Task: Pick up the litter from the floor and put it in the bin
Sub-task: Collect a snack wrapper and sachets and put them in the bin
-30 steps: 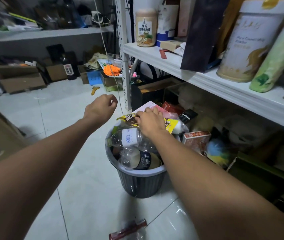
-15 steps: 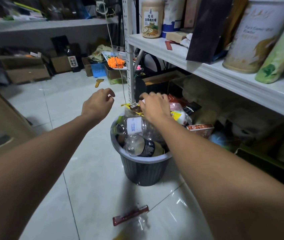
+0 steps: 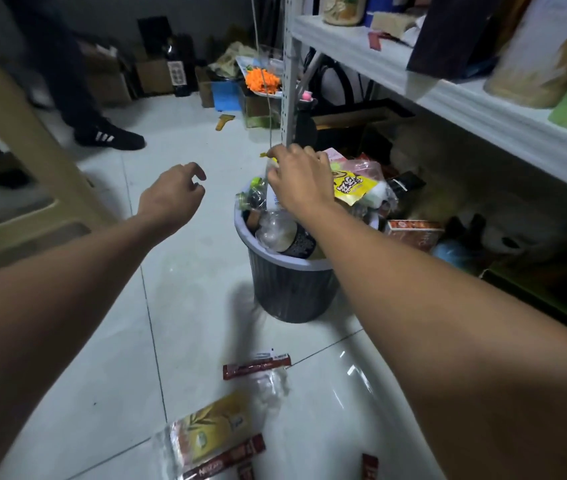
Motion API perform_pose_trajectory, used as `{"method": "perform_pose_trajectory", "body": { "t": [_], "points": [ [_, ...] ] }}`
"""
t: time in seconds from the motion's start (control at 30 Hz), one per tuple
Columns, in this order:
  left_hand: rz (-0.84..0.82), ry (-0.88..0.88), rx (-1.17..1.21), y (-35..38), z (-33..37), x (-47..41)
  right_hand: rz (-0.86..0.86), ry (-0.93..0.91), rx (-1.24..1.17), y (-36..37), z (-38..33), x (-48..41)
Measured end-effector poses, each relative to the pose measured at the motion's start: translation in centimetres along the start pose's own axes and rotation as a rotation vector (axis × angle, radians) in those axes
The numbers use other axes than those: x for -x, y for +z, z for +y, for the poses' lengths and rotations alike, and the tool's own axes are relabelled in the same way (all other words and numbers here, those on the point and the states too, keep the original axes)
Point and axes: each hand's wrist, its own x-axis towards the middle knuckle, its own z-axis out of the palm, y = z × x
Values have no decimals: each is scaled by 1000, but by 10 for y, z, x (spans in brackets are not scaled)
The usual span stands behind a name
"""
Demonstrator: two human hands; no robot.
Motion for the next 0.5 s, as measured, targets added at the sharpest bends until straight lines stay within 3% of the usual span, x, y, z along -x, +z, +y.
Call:
{"method": "perform_pose_trajectory", "body": {
  "t": [0.3,0.5],
  "points": [
    [-62,-111,-20,-21,-41,36,-43,-26,-29,-18,-21,2],
    [-178,-31,-58,-2,-38,61,-31,66,13,-41,-14,33]
  ]
}}
